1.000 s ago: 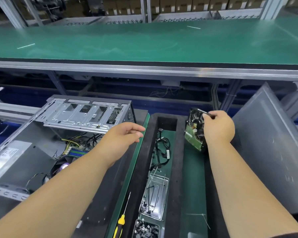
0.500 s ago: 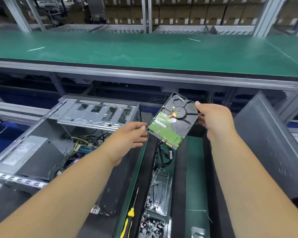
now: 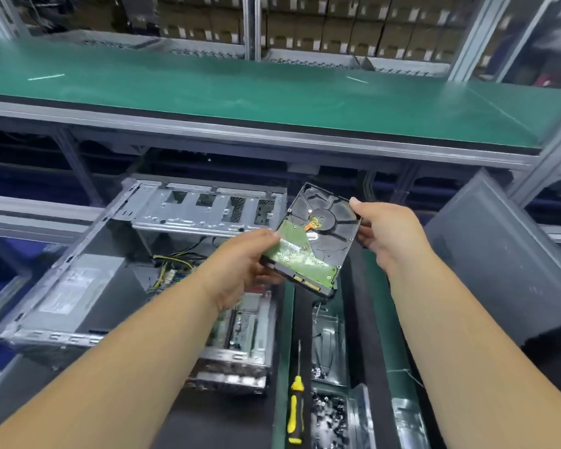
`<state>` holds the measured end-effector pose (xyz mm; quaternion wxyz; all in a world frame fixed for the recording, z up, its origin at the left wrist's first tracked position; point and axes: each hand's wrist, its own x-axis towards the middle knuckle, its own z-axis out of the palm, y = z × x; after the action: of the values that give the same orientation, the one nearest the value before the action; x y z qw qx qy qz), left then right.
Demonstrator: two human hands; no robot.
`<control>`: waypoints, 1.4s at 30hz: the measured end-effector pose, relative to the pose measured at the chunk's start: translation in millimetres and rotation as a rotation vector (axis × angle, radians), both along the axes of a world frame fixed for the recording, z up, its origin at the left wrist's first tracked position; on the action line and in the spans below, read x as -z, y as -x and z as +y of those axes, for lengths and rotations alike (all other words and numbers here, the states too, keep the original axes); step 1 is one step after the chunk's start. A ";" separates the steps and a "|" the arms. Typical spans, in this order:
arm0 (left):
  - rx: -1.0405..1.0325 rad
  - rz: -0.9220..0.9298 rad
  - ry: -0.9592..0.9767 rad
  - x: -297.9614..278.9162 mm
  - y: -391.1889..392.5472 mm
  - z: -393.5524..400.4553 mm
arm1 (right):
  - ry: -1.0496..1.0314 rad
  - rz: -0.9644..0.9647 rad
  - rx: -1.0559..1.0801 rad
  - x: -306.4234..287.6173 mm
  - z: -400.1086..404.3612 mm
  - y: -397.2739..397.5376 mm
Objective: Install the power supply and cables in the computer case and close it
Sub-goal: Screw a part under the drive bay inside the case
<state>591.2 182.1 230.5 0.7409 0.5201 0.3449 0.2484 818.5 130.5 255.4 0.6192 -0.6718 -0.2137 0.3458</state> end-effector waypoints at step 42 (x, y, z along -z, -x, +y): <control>0.155 0.236 0.448 51.3 85.9 95.0 | 0.054 0.782 0.283 69.3 30.3 229.8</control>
<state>505.3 277.1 179.2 0.8090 0.3934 0.4344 0.0461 588.7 160.8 186.0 0.6774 -0.5283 0.1412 0.4920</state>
